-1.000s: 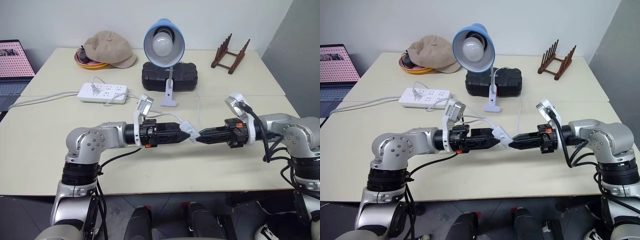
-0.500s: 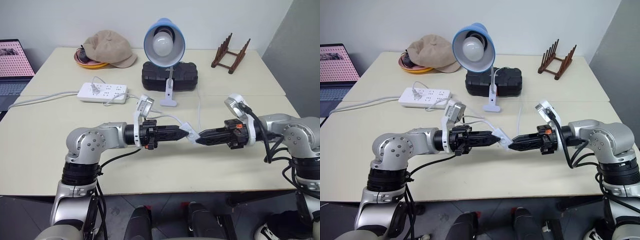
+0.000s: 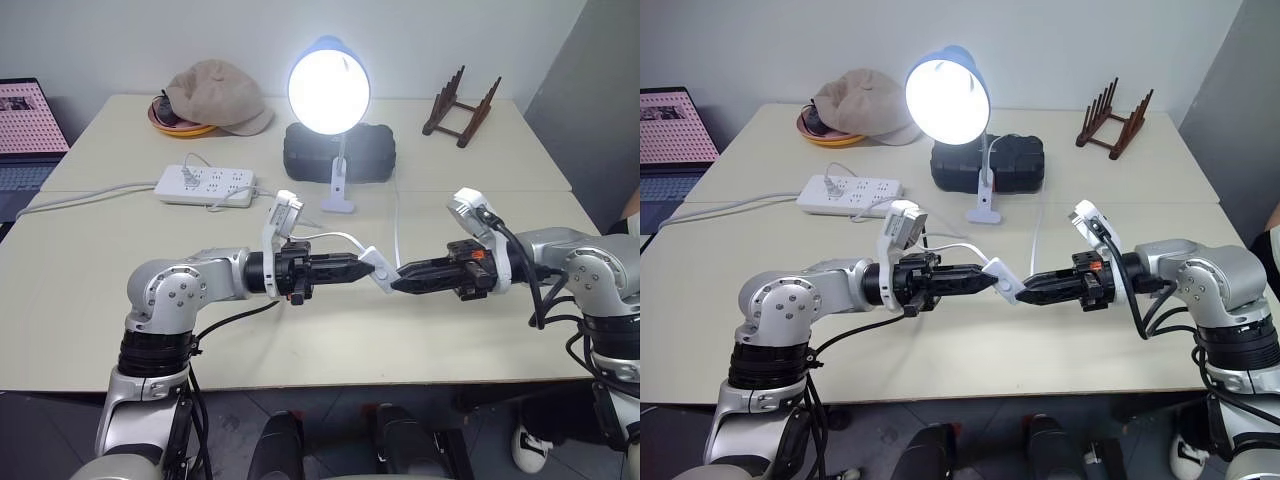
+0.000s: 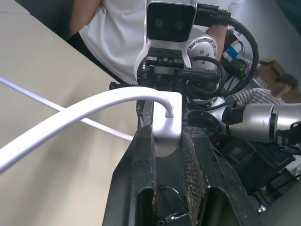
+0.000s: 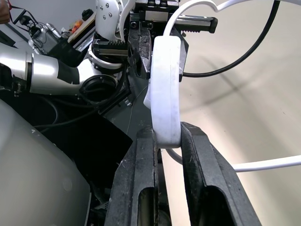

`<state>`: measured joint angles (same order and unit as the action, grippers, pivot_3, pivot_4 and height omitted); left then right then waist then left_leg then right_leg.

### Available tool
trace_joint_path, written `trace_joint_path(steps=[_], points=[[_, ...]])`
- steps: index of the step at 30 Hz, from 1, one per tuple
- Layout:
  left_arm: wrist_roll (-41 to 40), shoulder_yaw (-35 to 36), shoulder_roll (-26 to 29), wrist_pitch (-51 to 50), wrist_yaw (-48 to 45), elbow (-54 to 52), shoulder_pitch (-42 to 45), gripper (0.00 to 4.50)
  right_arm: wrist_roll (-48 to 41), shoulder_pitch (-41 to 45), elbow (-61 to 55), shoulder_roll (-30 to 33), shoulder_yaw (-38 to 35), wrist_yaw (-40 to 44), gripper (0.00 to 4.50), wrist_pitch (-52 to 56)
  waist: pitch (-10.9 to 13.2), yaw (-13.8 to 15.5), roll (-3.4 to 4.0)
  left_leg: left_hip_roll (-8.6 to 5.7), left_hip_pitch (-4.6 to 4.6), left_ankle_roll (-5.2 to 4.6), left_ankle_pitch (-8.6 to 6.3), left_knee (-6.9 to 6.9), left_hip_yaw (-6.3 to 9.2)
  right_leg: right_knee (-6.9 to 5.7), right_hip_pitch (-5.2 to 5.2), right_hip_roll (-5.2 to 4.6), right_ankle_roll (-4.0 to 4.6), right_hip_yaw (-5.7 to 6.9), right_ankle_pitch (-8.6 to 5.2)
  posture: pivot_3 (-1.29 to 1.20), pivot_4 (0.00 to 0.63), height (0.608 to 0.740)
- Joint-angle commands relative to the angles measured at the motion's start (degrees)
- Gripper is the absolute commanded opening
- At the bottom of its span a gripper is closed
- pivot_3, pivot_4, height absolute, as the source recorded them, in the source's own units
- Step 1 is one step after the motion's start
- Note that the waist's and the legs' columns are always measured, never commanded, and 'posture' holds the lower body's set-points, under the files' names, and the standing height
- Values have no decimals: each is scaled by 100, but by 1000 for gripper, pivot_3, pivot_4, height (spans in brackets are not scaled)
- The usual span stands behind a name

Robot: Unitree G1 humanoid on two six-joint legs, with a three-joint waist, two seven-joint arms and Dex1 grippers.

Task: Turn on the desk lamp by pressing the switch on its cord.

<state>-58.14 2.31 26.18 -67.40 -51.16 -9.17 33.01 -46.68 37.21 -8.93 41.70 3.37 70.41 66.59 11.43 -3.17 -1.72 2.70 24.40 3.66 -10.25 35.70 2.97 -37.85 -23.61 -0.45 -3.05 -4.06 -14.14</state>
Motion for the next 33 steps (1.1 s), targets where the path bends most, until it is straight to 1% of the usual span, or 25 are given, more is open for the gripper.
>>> trace_joint_path(steps=[1, 5, 6, 7, 8, 10, 13, 14, 16, 18, 22, 25, 26, 27, 31, 32, 33], points=[[-118, 145, 77, 9, 8, -62, -1, 1578, -35, 174, 10, 50, -25, 73, 321, -168, 0, 0, 0, 0, 0, 0, 0, 1, 0, 0, 0, 0, 0, 0, 0, 0, 150, 740], [-105, 208, 357, -3, -64, -75, -92, 2330, 158, 366, 309, 52, 63, 122, 321, -380, 0, -11, 0, 0, 1, 0, 0, 1, 0, -1, -3, 0, 0, -1, 0, 0, 150, 740], [-6, 187, 515, 72, -143, -125, -172, 2446, 219, 428, 405, 51, 100, 142, 321, -446, 0, -12, 0, 0, 1, 0, 0, 0, 0, -2, -4, 0, 0, 0, 0, 0, 150, 740], [58, 163, 626, 133, -199, -164, -230, 2682, 262, 469, 475, 55, 128, 164, 321, -499, 0, -15, 0, 1, 1, 0, 0, 0, 0, -2, -5, 1, 0, 0, 0, 0, 150, 740], [233, 126, 855, 296, -302, -258, -365, 2882, 381, 547, 618, 46, 198, 186, 321, -620, 0, -16, 0, 1, 1, 0, 0, -1, -1, -2, -7, 1, 1, -1, 0, 0, 150, 740], [697, 69, 1244, 808, -423, -445, -613, 3289, 949, 672, 986, 50, 531, 233, 321, -1235, 0, -23, 1, 2, 2, 0, 0, -4, -5, -2, -13, 1, 2, -4, -1, 0, 150, 740], [1951, -260, 1676, 2229, -466, -738, -881, 3917, 2148, 812, 1745, -14, 1150, 63, 321, -2613, 0, -16, 1, 2, 9, 1, -1, -9, -8, -1, -25, 0, 3, -4, -2, 0, 150, 740], [2271, -361, 1759, 2604, -477, -801, -934, 4098, 2429, 857, 1971, -51, 1275, 18, 321, -2961, 0, -9, 1, 3, 12, 1, -1, -10, -9, 1, -28, 0, 3, -4, -2, 0, 150, 740], [2651, -433, 1798, 3152, -470, -886, -993, 4491, 3166, 1003, 2627, -139, 1647, -132, 321, -3814, 0, 24, 1, 1, 19, 2, 0, -9, -12, 5, -32, -4, 3, -5, -1, 0, 150, 740], [2912, -494, 1812, 3523, -510, -917, -1050, 4491, 3727, 1102, 3130, -204, 1924, -162, 321, -4541, 1, 47, 1, 0, 39, 3, 0, -6, -17, 7, -47, -6, 0, -6, 1, 0, 150, 740], [3112, -581, 1792, 3793, -567, -971, -1125, 4491, 4181, 1207, 3650, -341, 2063, -71, 321, -5249, 1, 50, 1, 0, 45, 3, 0, -11, -19, 8, -52, -7, -10, -7, 7, 0, 150, 740], [3179, -591, 1778, 3827, -566, -989, -1188, 4500, 4267, 1226, 3712, -376, 1967, 117, 1386, -5462, 1, 34, 1, 2, 43, 3, 0, -21, -16, 3, -55, -4, -27, -4, 17, 0, 150, 740], [3194, -582, 1789, 3837, -575, -993, -1212, 4500, 4249, 1214, 3676, -377, 1923, 193, 1615, -5457, 1, 28, 1, 3, 42, 3, 0, -22, -15, 3, -55, -3, -27, -4, 17, 0, 150, 740], [3259, -572, 1796, 3838, -525, -944, -1194, 4500, 4155, 1180, 3527, -335, 1838, 287, 1961, -5320, 1, 25, 2, 3, 42, 3, 0, -22, -15, 2, -55, -3, -27, -4, 17, 0, 150, 740], [3260, -543, 1940, 3691, -693, -768, -1114, 4500, 3846, 976, 2832, -65, 1514, 557, 2795, -4777, 2, 30, 2, 3, 41, 3, 0, -20, -14, -4, -54, -3, -27, -4, 17, 0, 150, 740], [3242, -520, 1974, 3667, -758, -714, -1076, 4500, 3793, 895, 2627, 26, 1411, 555, 2944, -4649, 2, 33, 2, 3, 41, 3, 0, -19, -14, -6, -54, -3, -27, -4, 17, 0, 150, 740], [3229, -495, 2003, 3660, -805, -671, -1057, 4500, 3767, 830, 2459, 78, 1341, 541, 3241, -4541, 2, 44, 2, 3, 41, 3, 0, -19, -12, -7, -54, -3, -27, -3, 17, 0, 150, 740]])
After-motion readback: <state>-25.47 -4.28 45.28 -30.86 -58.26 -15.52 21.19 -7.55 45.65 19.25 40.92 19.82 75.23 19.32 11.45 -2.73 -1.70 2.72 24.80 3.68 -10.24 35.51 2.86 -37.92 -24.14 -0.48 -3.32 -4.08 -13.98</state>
